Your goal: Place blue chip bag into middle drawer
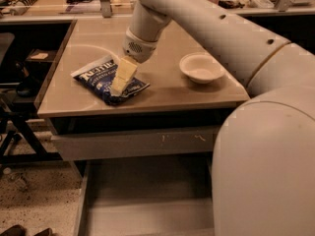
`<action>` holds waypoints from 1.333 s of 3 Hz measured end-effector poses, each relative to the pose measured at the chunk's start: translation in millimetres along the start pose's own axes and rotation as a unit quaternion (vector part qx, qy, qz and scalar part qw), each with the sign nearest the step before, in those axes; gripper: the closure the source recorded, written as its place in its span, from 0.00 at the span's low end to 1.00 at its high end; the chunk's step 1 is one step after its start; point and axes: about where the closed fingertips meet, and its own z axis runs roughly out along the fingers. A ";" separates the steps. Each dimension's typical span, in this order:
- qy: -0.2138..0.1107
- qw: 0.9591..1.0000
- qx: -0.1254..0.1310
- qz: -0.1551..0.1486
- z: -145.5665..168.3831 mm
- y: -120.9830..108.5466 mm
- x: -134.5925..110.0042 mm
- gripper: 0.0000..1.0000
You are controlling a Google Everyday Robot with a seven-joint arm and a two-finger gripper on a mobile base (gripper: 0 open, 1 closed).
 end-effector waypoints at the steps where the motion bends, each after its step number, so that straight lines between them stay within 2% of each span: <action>1: 0.000 1.000 -0.001 0.000 0.5 0.1 -0.2 0.00; 2: -0.036 0.999 -0.026 -0.014 -25.3 48.5 -23.0 0.00; 3: -0.036 0.999 -0.026 -0.014 -25.2 48.7 -23.4 0.00; 4: -0.034 0.999 -0.032 -0.007 -9.3 42.9 -29.4 0.00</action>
Offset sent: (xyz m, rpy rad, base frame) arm -0.0507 0.0182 0.0511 0.1223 0.0277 0.0267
